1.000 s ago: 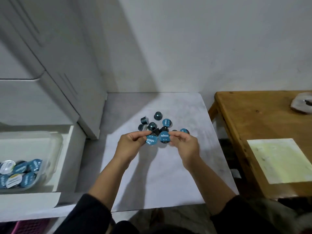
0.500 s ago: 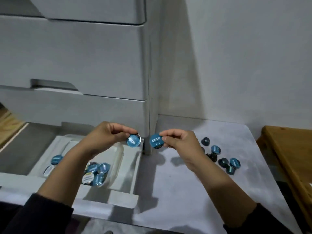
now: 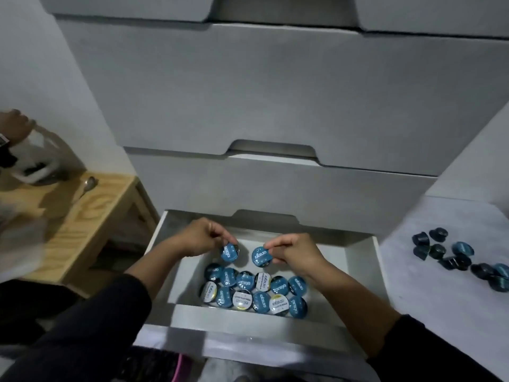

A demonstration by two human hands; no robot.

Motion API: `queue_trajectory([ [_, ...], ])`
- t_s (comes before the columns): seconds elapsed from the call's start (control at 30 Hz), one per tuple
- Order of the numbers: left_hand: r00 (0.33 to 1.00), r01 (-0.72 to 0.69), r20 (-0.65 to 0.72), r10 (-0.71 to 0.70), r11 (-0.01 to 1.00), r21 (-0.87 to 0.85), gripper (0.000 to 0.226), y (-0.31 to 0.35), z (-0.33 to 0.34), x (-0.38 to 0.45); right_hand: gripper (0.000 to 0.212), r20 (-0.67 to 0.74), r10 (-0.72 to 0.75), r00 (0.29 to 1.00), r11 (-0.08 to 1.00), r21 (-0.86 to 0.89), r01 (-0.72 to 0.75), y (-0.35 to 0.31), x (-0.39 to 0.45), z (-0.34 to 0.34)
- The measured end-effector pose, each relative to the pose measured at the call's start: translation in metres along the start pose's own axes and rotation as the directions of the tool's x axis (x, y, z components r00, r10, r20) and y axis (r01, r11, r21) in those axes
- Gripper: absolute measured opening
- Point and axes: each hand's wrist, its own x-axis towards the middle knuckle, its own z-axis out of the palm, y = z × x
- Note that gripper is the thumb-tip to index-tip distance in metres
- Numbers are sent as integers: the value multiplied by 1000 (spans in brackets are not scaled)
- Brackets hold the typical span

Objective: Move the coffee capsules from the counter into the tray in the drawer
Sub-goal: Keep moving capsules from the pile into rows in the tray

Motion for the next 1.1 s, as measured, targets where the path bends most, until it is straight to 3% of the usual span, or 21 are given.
queue_trajectory([
  [0.27,992,-83,109,66,983,166,23,-20,13,30,24,-114,163,980,985,76,-155,14,40,38],
  [0.6,965,-155,244,93,957,247,20,-29,2,47,17,-51,221,974,975,11,-221,19,55,54],
  [1.1,980,-142,177,91,942,303,14,-36,-3,37,11,2,188,982,981,57,-188,20,65,69],
])
